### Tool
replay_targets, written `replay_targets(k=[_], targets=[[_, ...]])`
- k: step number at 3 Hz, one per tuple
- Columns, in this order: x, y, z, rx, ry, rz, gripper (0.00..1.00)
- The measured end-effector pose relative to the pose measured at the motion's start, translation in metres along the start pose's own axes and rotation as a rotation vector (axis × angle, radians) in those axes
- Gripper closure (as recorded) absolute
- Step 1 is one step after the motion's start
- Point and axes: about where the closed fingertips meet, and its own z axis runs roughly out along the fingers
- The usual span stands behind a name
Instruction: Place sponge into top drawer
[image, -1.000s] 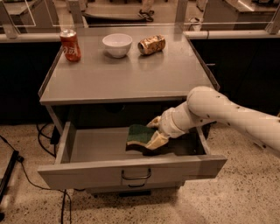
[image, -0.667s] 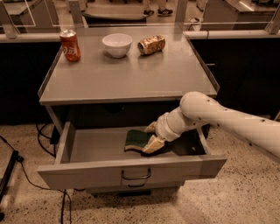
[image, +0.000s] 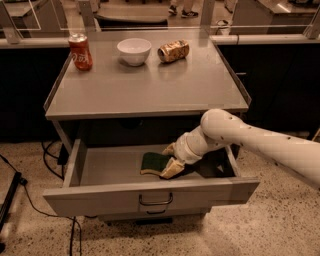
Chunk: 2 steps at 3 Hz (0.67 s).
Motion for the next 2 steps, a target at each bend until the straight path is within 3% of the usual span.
replay_targets(k=[1,2], targets=[[0.0001,0.0001,0.0007,-0.001,0.0,0.0,0.82],[-0.0008,0.0004,0.0007,-0.001,0.001,0.001,0.52]])
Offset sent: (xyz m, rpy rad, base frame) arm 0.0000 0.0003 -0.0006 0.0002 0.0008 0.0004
